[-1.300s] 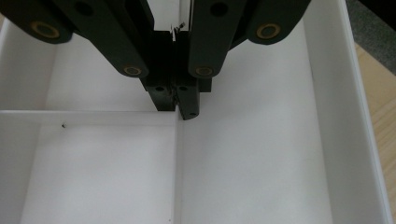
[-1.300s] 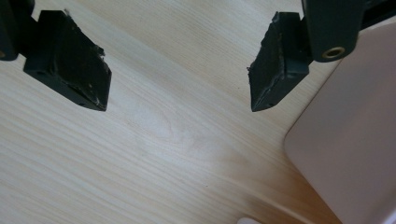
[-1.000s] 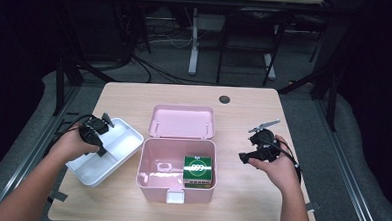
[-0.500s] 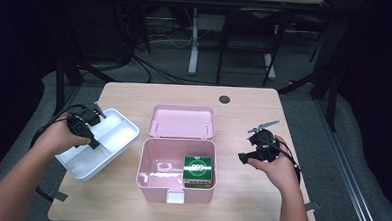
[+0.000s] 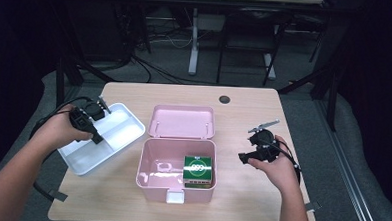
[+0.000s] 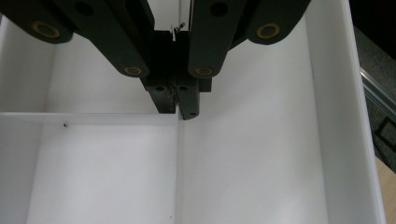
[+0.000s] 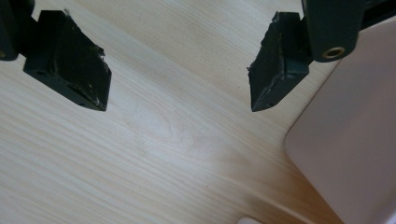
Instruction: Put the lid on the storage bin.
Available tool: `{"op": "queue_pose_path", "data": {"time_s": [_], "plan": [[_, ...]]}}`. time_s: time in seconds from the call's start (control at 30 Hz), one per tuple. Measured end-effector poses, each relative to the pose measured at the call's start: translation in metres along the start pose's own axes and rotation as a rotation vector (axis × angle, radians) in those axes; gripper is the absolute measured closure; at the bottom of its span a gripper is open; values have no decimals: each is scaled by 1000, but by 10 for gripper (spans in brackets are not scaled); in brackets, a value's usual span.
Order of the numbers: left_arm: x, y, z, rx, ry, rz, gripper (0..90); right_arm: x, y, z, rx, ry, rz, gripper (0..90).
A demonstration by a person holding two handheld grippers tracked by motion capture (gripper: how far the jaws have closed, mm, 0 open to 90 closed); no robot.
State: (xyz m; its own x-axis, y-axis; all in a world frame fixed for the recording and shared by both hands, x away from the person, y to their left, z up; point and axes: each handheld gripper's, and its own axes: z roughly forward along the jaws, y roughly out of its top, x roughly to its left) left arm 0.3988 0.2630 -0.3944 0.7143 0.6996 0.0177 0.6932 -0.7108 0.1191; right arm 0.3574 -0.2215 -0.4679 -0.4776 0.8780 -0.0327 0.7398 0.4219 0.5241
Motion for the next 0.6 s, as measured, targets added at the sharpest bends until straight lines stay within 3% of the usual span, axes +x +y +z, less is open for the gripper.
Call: {"op": "queue_pose_path", "data": {"time_s": [0.27,0.6], "plan": [[-16,13,-9,-20,2,63,890,1,0,1,3,0,-1,209],[-35,30,-19,-38,4,175,890,0,0,3,5,-4,1,209]]}}
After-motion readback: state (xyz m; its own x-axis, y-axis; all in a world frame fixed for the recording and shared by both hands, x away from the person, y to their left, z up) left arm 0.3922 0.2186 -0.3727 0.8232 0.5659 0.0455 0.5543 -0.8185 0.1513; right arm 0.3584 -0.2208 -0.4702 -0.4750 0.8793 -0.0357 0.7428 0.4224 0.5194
